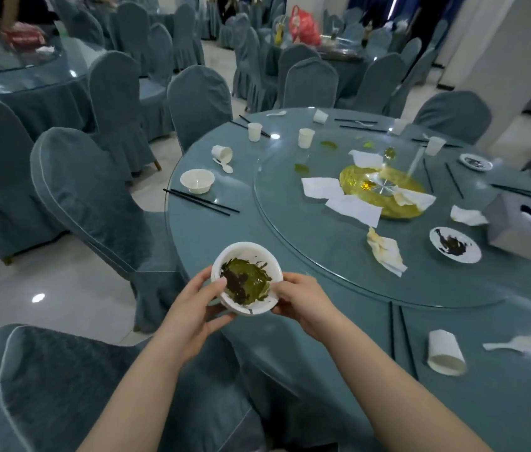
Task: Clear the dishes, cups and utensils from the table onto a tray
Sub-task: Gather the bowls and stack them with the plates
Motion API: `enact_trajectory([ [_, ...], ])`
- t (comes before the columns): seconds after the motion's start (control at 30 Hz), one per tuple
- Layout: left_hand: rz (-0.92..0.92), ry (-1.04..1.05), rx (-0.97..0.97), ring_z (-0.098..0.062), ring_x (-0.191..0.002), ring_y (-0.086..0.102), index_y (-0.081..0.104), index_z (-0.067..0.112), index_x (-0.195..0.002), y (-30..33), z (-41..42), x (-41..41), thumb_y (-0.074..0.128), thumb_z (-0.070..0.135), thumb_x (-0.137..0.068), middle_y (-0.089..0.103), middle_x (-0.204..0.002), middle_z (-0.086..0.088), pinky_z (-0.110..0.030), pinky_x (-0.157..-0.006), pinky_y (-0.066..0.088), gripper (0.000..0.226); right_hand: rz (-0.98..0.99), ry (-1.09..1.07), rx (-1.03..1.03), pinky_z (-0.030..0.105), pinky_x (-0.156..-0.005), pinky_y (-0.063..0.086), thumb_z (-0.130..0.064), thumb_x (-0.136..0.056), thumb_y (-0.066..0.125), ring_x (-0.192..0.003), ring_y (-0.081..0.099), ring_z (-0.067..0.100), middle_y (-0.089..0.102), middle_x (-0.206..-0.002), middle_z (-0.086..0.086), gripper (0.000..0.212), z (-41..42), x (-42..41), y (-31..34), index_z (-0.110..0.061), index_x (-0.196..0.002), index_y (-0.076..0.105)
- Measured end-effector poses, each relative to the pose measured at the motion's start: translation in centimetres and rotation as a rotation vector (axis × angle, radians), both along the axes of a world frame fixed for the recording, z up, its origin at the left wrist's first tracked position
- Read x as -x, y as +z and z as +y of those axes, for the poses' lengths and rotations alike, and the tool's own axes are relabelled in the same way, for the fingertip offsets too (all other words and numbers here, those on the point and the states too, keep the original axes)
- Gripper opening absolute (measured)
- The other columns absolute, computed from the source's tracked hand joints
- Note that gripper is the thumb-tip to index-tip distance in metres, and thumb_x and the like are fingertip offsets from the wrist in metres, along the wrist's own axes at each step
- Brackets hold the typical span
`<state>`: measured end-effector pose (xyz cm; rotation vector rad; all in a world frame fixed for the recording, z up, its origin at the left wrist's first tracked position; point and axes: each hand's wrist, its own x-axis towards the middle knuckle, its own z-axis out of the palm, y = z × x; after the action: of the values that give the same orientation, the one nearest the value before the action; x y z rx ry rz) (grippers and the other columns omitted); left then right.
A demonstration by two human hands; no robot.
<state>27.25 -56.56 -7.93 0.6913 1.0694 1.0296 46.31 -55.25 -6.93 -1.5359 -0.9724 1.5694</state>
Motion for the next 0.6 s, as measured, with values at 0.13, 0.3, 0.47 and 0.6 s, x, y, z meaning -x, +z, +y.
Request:
enact_trajectory([
  [0.13, 0.040, -0.045, 0.024, -0.025, -0.089, 0.070, 0.062, 0.024, -0.114, 0.0, 3.2, -3.7, 0.052, 0.015, -0.094, 0.069, -0.106, -0.009, -0.032, -0.064, 0.057, 0.024, 0.095, -0.102, 0.027, 0.024, -0.062, 0.053, -0.008, -0.091, 0.052, -0.062, 0.060, 0.016, 0.068, -0.083, 0.010, 0.017, 1.6, -3.9, -0.4, -0.004, -0.097, 0.068],
  [0.3, 0.052, -0.156, 0.032, -0.022, -0.078, 0.072, 0.066, 0.026, -0.105, -0.4, 7.8, -10.5, 0.050, 0.011, -0.093, 0.074, -0.093, -0.004, -0.031, -0.061, 0.057, 0.024, 0.145, -0.161, -0.010, 0.026, -0.071, 0.057, -0.011, -0.093, 0.056, -0.073, 0.067, 0.015, 0.072, -0.086, 0.007, 0.014, 4.1, -11.3, -0.8, -0.006, -0.096, 0.069],
  [0.47, 0.062, -0.254, 0.066, -0.023, -0.083, 0.072, 0.065, 0.027, -0.110, -1.0, 11.8, -17.1, 0.052, 0.012, -0.093, 0.073, -0.099, -0.005, -0.033, -0.065, 0.057, 0.027, 0.099, -0.229, -0.026, 0.035, -0.082, 0.057, -0.008, -0.093, 0.057, -0.083, 0.068, 0.021, 0.073, -0.095, 0.012, 0.013, 6.4, -18.0, -1.7, -0.007, -0.098, 0.069],
  [0.6, 0.059, -0.286, 0.107, -0.024, -0.081, 0.072, 0.066, 0.027, -0.108, -1.5, 13.8, -20.7, 0.051, 0.010, -0.092, 0.073, -0.097, -0.006, -0.032, -0.064, 0.057, 0.028, 0.115, -0.276, 0.000, 0.025, -0.065, 0.057, -0.004, -0.092, 0.057, -0.075, 0.070, 0.017, 0.073, -0.091, 0.011, 0.012, 7.9, -21.2, -2.4, -0.006, -0.096, 0.068],
])
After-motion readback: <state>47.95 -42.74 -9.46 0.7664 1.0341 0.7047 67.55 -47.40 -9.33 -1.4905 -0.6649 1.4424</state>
